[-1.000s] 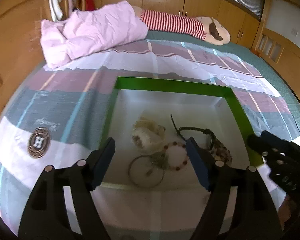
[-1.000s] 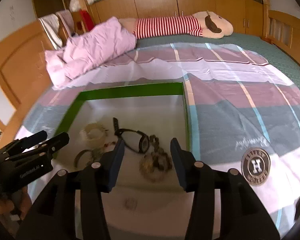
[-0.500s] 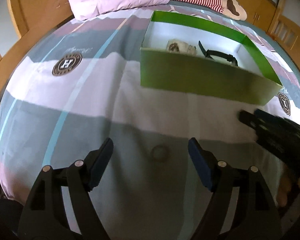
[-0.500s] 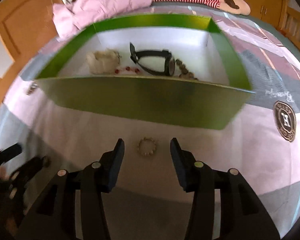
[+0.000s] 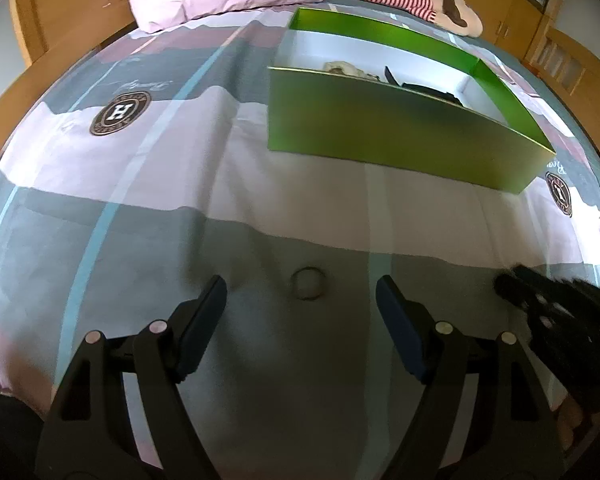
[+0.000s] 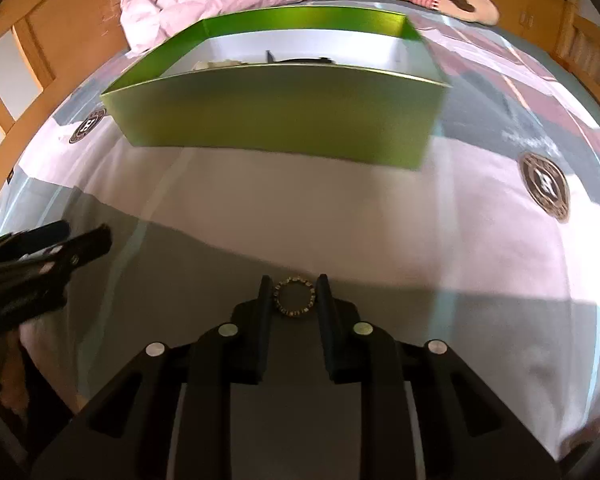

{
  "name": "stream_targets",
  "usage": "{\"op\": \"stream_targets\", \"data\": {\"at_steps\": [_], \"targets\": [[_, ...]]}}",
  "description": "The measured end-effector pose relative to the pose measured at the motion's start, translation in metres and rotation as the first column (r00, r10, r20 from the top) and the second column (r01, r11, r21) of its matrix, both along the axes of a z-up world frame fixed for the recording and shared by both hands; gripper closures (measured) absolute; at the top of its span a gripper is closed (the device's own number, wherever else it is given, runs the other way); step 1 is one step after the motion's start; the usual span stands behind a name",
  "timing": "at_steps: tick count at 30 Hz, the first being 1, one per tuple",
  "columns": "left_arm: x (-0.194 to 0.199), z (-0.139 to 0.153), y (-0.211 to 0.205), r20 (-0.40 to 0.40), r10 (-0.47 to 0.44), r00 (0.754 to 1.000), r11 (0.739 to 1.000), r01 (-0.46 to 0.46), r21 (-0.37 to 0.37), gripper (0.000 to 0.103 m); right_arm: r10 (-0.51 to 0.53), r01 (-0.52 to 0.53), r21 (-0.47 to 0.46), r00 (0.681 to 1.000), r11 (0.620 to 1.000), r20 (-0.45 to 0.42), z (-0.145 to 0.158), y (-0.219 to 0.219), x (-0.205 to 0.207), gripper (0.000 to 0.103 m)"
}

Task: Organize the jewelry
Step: 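Grasp the dark ring with the left tool while the right grasps the beaded ring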

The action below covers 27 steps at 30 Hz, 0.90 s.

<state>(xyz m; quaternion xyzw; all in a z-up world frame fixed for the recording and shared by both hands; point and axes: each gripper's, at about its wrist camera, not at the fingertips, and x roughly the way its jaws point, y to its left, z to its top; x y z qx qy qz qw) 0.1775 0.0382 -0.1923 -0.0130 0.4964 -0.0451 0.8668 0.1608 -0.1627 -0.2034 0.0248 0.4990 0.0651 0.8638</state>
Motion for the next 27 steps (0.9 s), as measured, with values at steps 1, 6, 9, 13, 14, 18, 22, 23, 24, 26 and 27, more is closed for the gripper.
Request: {"op": "stream_targets", "data": {"at_steps": [1,6,9,13,14,18,22,23,24,26,27], "targets": [[0.001,-0.002,-0.002,0.001,0.002,1.000,1.000,-0.002,0.008,0.047,-0.016,0.016,0.005,1.000,1.000,-0.003,0.001,-0.005,-0.004,0.069],[0.004,-0.010,-0.009,-0.001,-0.010,1.000,1.000,0.010,0.012,0.056,-0.046,0.045,0.027,0.999,0.999,0.015,0.009,-0.014,-0.011,0.064],[0.005,-0.010,-0.008,0.006,-0.005,1.000,1.000,0.004,0.016,0.075,-0.059,0.058,0.037,0.998,0.998,0.009,0.008,-0.019,-0.012,0.064],[0.006,-0.009,0.000,0.014,0.009,1.000,1.000,-0.009,0.007,0.083,-0.065,0.065,0.055,0.998,0.996,-0.016,0.003,-0.019,-0.013,0.064],[0.005,-0.009,0.002,0.017,0.019,1.000,1.000,-0.019,0.014,0.083,-0.065,0.066,0.057,0.998,0.996,-0.018,0.002,-0.018,-0.014,0.064],[0.003,-0.002,0.011,0.024,0.044,0.999,0.999,-0.044,-0.002,0.083,-0.068,0.069,0.062,0.998,0.996,-0.017,0.003,-0.018,-0.017,0.064],[-0.006,0.015,-0.005,0.058,-0.028,0.998,0.999,0.030,-0.023,0.083,-0.070,0.071,0.060,0.997,0.996,-0.016,0.003,-0.018,-0.015,0.064],[-0.007,0.016,-0.011,0.057,-0.045,0.997,0.998,0.047,-0.030,0.083,-0.068,0.070,0.058,0.997,0.996,-0.020,0.002,-0.016,-0.014,0.064],[-0.007,0.016,-0.018,0.052,-0.064,0.997,0.997,0.066,-0.039,0.083,-0.066,0.068,0.058,0.998,0.996,-0.024,0.001,-0.015,-0.013,0.064],[-0.009,0.009,-0.036,0.033,-0.107,0.994,0.993,0.109,-0.042,0.083,-0.055,0.057,0.053,0.998,0.997,-0.031,0.000,-0.011,-0.012,0.064],[-0.010,0.006,-0.041,0.026,-0.118,0.993,0.992,0.119,-0.040,0.083,-0.046,0.047,0.043,0.999,0.998,-0.029,0.000,-0.007,-0.011,0.062]]}}
